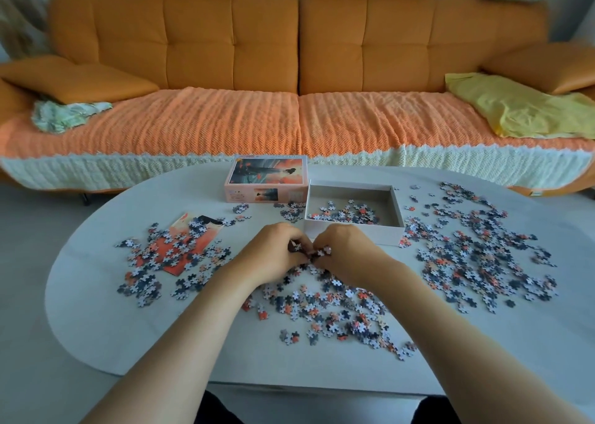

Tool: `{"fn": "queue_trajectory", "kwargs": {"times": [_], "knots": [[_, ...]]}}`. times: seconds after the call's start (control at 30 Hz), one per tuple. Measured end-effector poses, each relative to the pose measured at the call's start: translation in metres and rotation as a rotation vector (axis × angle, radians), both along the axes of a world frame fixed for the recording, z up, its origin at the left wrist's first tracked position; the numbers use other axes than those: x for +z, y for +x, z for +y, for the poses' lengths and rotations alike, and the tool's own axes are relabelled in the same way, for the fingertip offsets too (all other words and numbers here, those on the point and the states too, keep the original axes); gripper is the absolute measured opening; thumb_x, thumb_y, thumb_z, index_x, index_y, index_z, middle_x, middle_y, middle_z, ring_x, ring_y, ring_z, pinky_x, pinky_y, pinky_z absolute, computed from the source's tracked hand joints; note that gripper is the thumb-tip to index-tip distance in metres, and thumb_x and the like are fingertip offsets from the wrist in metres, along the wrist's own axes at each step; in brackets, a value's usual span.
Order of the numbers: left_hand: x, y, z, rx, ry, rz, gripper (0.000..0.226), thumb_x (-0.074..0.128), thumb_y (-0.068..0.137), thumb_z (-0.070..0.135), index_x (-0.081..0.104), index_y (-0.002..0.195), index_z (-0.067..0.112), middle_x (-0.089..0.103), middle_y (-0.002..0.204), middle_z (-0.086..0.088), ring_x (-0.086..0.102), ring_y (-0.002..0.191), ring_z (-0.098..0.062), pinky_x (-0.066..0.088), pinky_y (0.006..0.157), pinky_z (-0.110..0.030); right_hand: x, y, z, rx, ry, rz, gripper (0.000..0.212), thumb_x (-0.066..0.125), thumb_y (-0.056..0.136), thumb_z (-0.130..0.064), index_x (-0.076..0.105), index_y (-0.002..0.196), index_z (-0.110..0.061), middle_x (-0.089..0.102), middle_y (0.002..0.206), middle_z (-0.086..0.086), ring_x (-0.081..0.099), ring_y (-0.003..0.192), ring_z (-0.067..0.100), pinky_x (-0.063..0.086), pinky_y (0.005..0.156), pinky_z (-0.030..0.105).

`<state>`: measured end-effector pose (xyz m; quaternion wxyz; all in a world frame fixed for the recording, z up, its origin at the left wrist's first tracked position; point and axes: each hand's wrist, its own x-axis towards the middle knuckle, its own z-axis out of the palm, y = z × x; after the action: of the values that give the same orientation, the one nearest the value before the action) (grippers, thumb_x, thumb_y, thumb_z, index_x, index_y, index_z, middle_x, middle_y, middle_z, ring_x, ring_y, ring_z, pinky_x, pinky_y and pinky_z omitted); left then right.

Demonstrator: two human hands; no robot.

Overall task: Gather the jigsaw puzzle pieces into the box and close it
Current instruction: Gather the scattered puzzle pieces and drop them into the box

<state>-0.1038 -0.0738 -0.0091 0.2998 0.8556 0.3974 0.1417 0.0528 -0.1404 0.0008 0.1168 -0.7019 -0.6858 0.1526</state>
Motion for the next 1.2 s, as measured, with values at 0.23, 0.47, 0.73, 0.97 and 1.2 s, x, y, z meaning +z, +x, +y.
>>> {"fn": "queue_trajectory", "kwargs": {"times": [0.23,0.47,0.73,0.97,1.2], "knots": [[0.028,0.029,0.01,0.026,-0.022,-0.209,0.013,0.074,0.085,0.019,0.072,0.088,0.032,0.064,0.088,0.019,0.057,0.075,0.001,0.041,0.064,-0.019,0.03,0.034,0.005,-0.098,0.152,0.113,0.021,0.075,0.082,-0.027,0.075,0.103,-0.024,0.066,0.08,-0.005,0.054,0.06,0.007,0.039,0.055,0.017],[0.034,0.069,0.038,0.069,0.171,-0.255,0.014,0.072,0.087,0.021,0.072,0.101,0.026,0.065,0.1,0.008,0.059,0.087,-0.01,0.047,0.076,-0.024,0.026,0.068,0.034,-0.16,0.359,0.079,0.018,0.072,0.085,-0.021,0.074,0.103,-0.022,0.057,0.09,-0.004,0.057,0.081,0.018,0.038,0.066,0.023],[0.015,0.077,0.041,-0.066,0.311,-0.074,0.028,0.063,0.093,0.029,0.068,0.12,0.021,0.062,0.109,0.001,0.058,0.099,-0.015,0.048,0.085,-0.034,0.009,0.079,0.031,-0.094,0.253,0.111,0.035,0.058,0.093,-0.019,0.065,0.12,-0.042,0.062,0.068,-0.009,0.055,0.057,0.011,0.044,0.054,0.024],[0.006,0.057,0.017,-0.11,0.582,-0.051,0.02,0.066,0.089,0.03,0.069,0.104,0.019,0.054,0.1,0.006,0.051,0.1,-0.017,0.045,0.086,-0.035,0.013,0.074,0.002,-0.045,0.46,0.098,0.019,0.064,0.087,-0.014,0.076,0.098,-0.024,0.061,0.085,-0.014,0.052,0.066,-0.003,0.046,0.07,0.019],[0.014,0.029,-0.009,-0.183,0.257,0.193,0.024,0.06,0.088,0.045,0.062,0.109,0.033,0.052,0.112,0.016,0.053,0.107,-0.007,0.048,0.085,-0.031,0.027,0.053,-0.041,0.09,0.004,-0.041,0.04,0.07,0.08,-0.05,0.065,0.118,-0.037,0.064,0.106,-0.02,0.054,0.078,-0.008,0.045,0.075,0.018]]}}
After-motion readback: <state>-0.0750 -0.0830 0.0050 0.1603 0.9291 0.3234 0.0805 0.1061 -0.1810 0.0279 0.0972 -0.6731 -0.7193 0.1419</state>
